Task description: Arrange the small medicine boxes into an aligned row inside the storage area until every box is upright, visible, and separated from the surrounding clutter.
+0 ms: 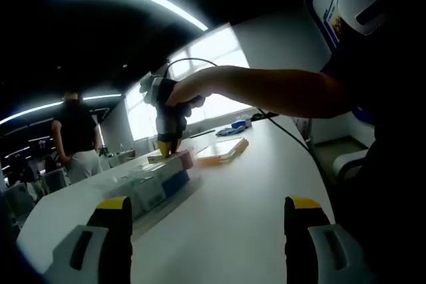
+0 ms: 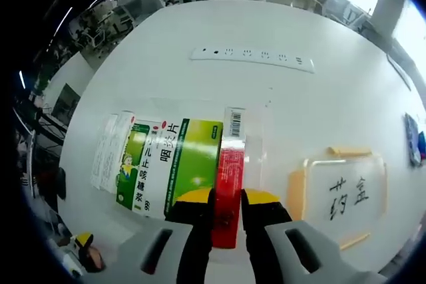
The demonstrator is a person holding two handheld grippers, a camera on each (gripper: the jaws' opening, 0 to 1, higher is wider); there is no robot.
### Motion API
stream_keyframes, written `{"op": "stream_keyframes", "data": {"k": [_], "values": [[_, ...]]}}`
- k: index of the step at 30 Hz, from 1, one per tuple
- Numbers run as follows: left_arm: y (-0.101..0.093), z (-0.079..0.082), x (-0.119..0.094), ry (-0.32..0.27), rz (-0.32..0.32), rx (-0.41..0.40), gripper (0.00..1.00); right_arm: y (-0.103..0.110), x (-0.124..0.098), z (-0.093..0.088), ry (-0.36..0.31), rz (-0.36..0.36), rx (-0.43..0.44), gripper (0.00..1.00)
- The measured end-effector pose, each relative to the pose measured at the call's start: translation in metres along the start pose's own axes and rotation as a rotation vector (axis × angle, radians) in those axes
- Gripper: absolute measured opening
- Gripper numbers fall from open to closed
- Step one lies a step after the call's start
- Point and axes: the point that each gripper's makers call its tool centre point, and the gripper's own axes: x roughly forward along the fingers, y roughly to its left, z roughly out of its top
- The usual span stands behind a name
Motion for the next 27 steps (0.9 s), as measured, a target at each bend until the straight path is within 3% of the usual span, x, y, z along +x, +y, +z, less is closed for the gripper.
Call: {"op": "stream_keyframes", "data": {"k": [3,10,27], "values": [[0.0,0.0,0.0,0.0,-0.001,-0.002,0.95,-0.003,-0.005,-0.004,0.018,-0.055,0.024,0.14],[0.0,0.0,-0.001,-0.002,0.001,-0.004,0.95,-0.003,0.007,-0.003,0.039,-0.1,0.042,0.14],[-0.001,0.001,-0.001,-0.005,0.002,-0.006,0.95,-0.006,0.004,0.001,0.001,-0.049,-0.007,0.15]]}}
